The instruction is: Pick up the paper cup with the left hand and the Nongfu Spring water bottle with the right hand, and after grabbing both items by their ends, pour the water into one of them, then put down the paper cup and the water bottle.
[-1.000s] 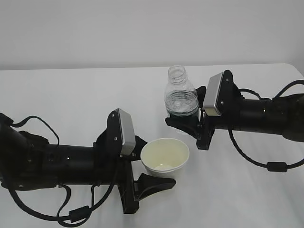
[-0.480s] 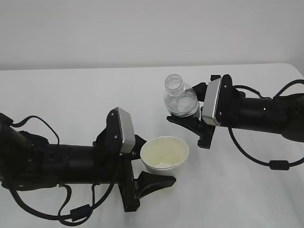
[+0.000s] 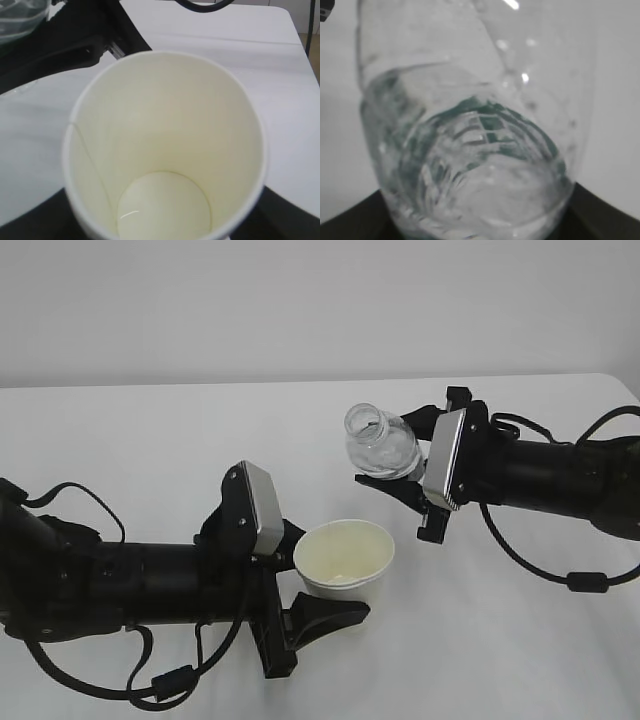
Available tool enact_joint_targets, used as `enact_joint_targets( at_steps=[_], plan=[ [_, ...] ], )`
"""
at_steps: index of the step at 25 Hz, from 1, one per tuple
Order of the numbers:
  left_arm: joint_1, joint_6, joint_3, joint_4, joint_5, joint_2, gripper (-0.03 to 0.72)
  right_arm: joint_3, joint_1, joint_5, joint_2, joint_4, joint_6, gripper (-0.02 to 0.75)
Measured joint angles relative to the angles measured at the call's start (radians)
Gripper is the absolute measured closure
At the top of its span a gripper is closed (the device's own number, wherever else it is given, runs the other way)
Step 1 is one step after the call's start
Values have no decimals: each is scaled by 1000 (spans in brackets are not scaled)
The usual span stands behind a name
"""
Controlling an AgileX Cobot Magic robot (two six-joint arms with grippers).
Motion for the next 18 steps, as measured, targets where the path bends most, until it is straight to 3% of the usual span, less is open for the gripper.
enact_joint_targets(
  at_steps=[18],
  plan=[
    [0, 0, 0, -22, 0, 0, 215, 0, 0, -37, 0, 19, -183, 271]
  ],
)
